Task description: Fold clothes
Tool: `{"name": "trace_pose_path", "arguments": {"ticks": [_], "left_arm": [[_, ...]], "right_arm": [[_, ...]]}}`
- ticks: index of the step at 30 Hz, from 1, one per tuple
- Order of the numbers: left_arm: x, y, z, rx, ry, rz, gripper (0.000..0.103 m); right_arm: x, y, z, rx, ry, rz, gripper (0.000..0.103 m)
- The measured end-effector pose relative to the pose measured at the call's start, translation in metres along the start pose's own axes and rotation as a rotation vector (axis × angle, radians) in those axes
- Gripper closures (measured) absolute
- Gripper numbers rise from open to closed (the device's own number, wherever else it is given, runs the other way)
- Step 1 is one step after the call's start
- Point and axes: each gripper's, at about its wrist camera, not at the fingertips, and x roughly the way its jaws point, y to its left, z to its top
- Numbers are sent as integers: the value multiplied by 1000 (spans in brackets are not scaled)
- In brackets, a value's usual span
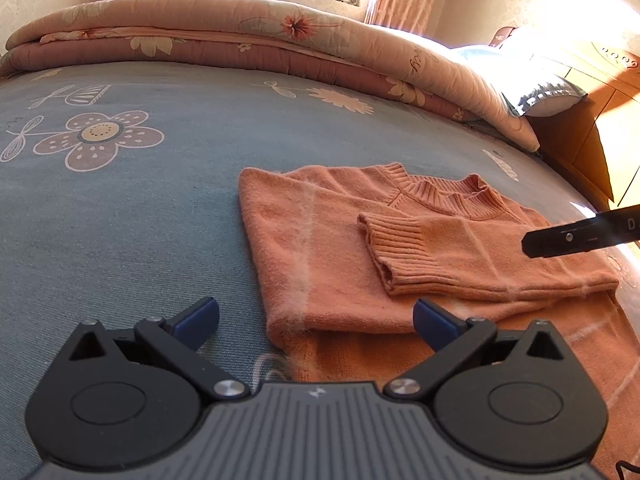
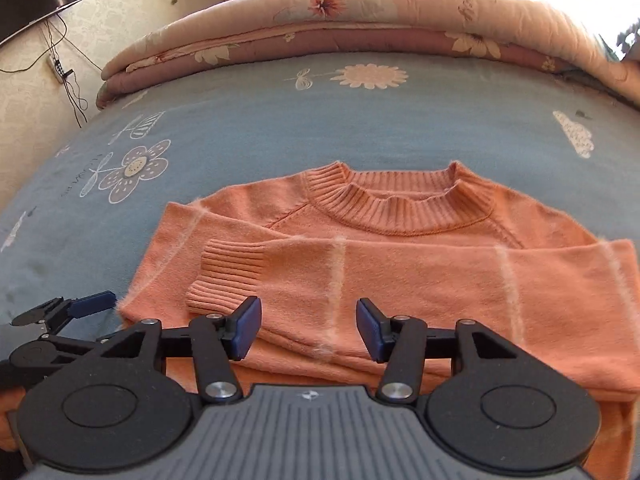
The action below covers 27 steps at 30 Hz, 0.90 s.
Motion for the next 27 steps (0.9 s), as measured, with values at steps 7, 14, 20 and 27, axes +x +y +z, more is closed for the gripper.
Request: {"name": "trace_pose_path", "arguments": {"ticks": [7,14,20,27], "left_arm": [[3,-17,-8,82,4,16,1],[-3,-36,-16,181,-1,29,1],[-2,-65,4,102,-12,98,1],[2,-132,57,56,-93,36,1]], "right_arm": [[-65,-75,-52,-39,-185,-328,30],[-76,-154,-113,147,-231,-370,28],[-59,-172,-132,63,-211,-375,28],[-45,-205,-133,159,-252,-329,29]]}}
